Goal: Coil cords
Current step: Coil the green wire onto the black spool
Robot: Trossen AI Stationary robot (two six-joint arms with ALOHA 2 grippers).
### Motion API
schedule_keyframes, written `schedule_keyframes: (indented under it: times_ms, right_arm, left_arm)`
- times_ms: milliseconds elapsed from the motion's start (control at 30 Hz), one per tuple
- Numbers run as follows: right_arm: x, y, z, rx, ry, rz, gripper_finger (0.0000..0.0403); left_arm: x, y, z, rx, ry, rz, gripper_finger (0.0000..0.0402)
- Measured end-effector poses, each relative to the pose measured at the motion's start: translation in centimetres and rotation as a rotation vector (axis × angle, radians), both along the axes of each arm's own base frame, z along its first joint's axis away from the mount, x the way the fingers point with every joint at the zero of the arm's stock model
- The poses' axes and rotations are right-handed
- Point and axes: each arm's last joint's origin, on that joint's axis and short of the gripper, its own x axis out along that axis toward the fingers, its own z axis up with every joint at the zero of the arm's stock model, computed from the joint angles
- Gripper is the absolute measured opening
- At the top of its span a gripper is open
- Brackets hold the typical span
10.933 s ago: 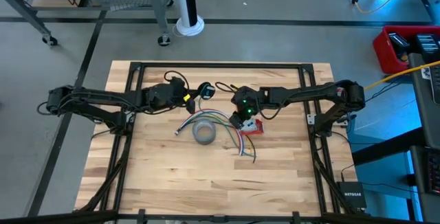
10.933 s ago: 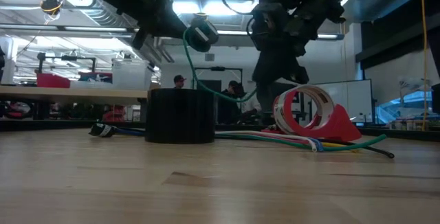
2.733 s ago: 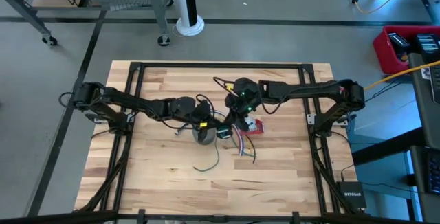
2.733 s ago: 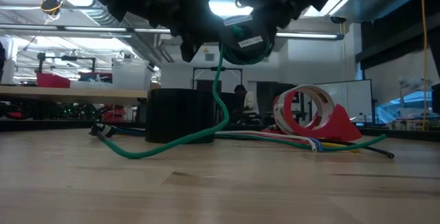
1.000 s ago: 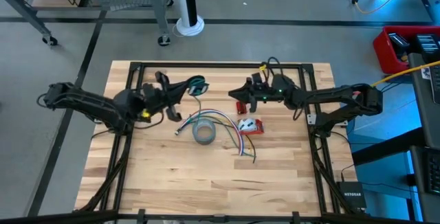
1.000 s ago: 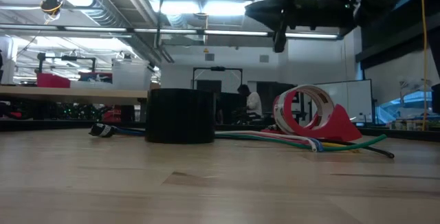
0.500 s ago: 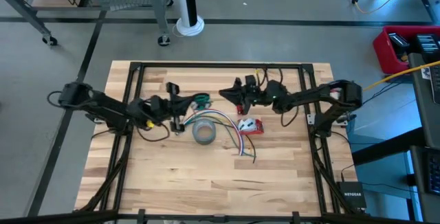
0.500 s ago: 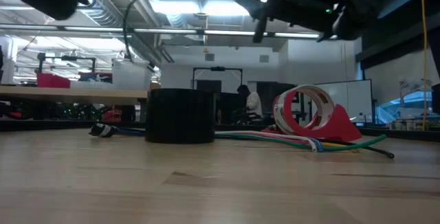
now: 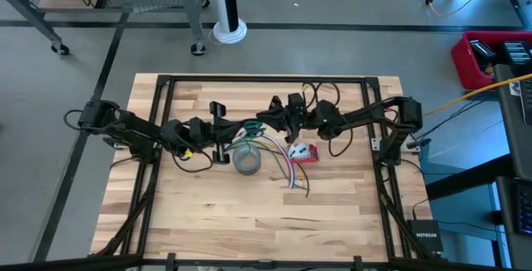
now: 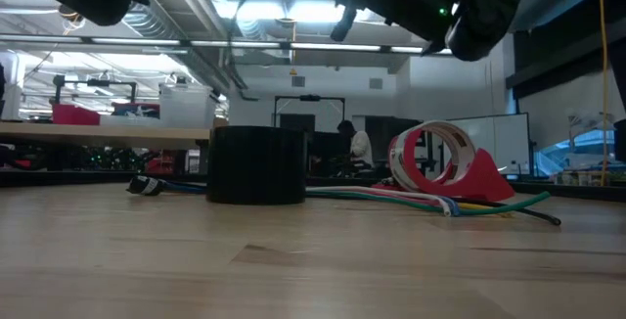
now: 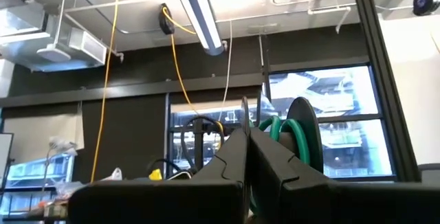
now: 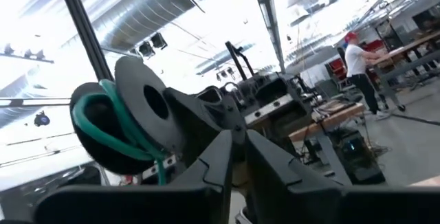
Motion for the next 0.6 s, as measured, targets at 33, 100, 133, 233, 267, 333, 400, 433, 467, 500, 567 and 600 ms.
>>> schedule_keyframes:
  times_ms: [33,100,133,233,267,333,400,433,467,500,567,600]
  right_arm:
    - [0.0,0.0,0.0,0.001,-0.002,0.005,0.0044]
    - [0.0,0.2,0.0,0.001,0.002,0.012,0.0044]
    - [0.0,0.2,0.0,0.002,0.004,0.013,0.0044]
    - [0.0,0.6,0.1,0.002,-0.007,0.020,0.0044]
    - [0.0,0.7,0.1,0.001,-0.018,0.016,0.0044]
    - [0.0,1.1,0.3,-0.002,-0.036,0.025,0.0044]
    - [0.2,1.1,0.8,-0.005,-0.051,0.029,0.0044]
    - [0.3,1.3,1.0,-0.010,-0.058,0.042,0.0044]
    - [0.4,1.4,1.3,-0.015,-0.068,0.048,0.0044]
    - [0.5,1.4,1.6,-0.020,-0.078,0.055,0.0044]
    - [0.6,1.8,1.9,-0.029,-0.091,0.075,0.0044]
    - [0.7,1.8,2.1,-0.033,-0.095,0.082,0.0044]
  left_arm:
    - [0.0,0.0,0.0,-0.001,0.000,0.000,0.0000]
    - [-0.1,0.0,0.1,-0.002,-0.002,-0.001,0.0000]
    - [-0.1,0.0,0.2,-0.003,-0.007,-0.001,0.0000]
    - [-0.5,0.0,0.6,-0.007,-0.026,-0.004,0.0000]
    - [-0.5,0.0,0.7,-0.009,-0.032,-0.010,0.0000]
    - [-0.7,0.0,0.9,-0.016,-0.042,-0.035,0.0000]
    - [-0.7,0.0,1.0,-0.024,-0.048,-0.045,0.0000]
    - [-0.7,0.0,1.1,-0.027,-0.050,-0.047,0.0000]
    - [-0.7,0.0,1.1,-0.030,-0.052,-0.050,0.0000]
    - [-0.7,0.0,1.2,-0.032,-0.057,-0.052,0.0000]
    - [-0.6,0.0,1.5,-0.033,-0.067,-0.052,0.0000]
    - [-0.6,0.0,1.6,-0.034,-0.072,-0.052,0.0000]
